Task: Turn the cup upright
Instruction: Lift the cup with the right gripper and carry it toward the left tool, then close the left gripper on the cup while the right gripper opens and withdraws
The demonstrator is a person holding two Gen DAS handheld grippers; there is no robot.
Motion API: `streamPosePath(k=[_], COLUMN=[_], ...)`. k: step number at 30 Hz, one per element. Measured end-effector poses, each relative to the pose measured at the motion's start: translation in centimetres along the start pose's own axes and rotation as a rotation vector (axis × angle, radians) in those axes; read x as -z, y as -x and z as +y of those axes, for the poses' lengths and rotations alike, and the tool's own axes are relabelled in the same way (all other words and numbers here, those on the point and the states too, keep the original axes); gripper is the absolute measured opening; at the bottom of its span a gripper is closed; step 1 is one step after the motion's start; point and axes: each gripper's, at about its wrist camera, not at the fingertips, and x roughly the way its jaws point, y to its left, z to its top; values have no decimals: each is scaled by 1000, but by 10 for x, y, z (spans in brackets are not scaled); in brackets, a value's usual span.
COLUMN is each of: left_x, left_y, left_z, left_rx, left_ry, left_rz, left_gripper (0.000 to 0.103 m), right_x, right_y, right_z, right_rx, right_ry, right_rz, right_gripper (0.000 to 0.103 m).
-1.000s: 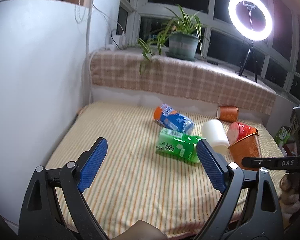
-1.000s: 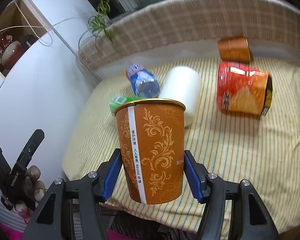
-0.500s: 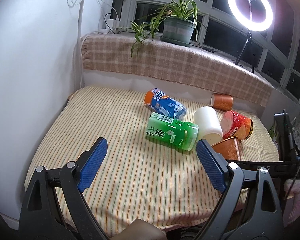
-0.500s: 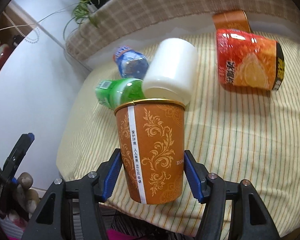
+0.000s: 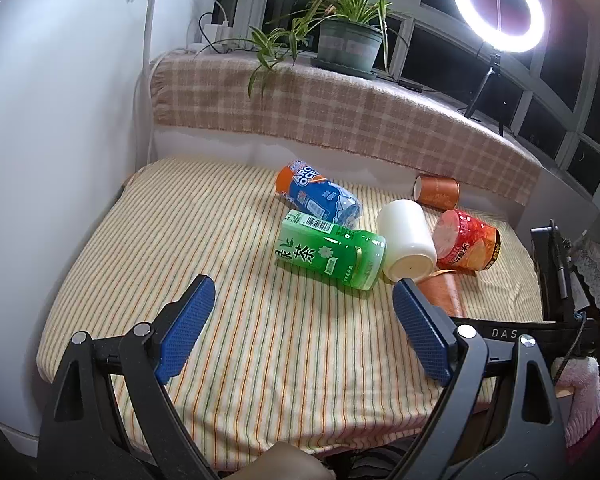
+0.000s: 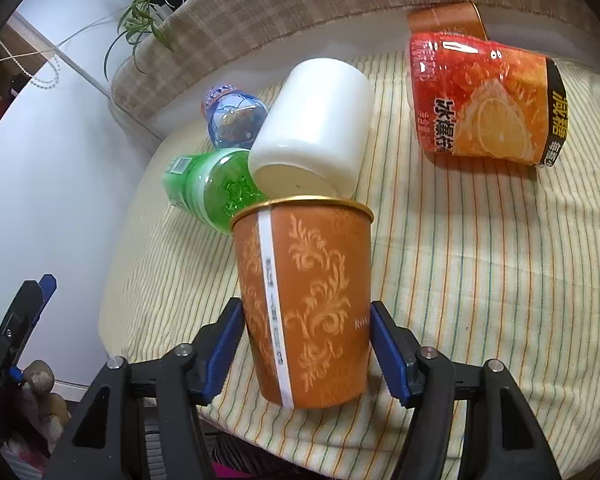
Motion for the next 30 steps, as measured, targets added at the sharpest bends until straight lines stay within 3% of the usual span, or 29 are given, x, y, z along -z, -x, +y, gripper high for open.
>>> streamPosePath(k=[4, 14, 22, 30], left_x=[-2, -3, -3, 1], left_y=[0, -20, -53, -94], left_z=[-6, -26, -41, -47], left_rx=[4, 80, 221, 322], left_ry=[-10, 2, 93, 235], left_rz=[2, 85, 231, 387], left_gripper=[93, 93, 93, 93], right_x=[1, 7, 24, 43], right_y=[5, 42, 84, 111], right_z=[-4, -14, -41, -75], right_rx=[-10, 16, 102, 154], right_ry=[12, 55, 32, -31], right_rz=[-23, -136, -252, -301], right_gripper=[80, 82, 84, 85])
